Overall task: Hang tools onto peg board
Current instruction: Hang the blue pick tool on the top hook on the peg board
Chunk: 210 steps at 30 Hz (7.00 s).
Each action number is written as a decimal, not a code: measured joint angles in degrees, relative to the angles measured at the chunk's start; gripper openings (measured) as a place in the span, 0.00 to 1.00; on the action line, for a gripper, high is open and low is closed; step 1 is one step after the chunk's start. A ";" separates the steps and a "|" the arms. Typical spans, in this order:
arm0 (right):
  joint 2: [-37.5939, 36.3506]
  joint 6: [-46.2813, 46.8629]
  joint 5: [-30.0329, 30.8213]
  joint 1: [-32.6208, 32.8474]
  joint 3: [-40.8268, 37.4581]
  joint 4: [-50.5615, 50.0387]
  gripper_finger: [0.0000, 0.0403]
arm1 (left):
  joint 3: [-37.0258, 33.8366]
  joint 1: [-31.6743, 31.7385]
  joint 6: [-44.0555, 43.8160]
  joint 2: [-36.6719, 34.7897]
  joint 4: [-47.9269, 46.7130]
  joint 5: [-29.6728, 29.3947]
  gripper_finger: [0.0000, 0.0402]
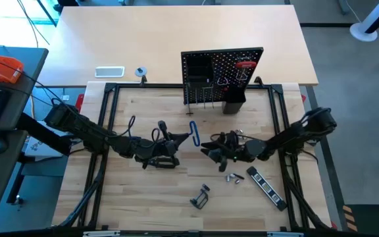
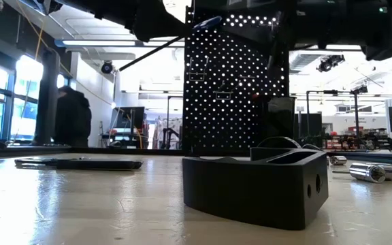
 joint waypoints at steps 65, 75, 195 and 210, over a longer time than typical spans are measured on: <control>2.22 3.64 10.45 -1.19 8.24 -43.17 0.39 | 0.43 18.48 -33.07 14.26 -40.37 43.93 0.20; 2.22 1.96 10.40 -1.12 8.24 -42.47 0.39 | 0.11 19.42 -30.17 14.52 -38.47 46.86 0.01; -21.66 -47.18 -15.26 4.91 21.42 -44.14 0.03 | 0.04 23.00 -38.98 -5.07 -0.81 96.30 0.26; -40.69 -59.21 -0.18 3.95 36.99 -74.48 0.03 | 0.04 27.98 -31.97 -16.94 -21.26 90.05 0.33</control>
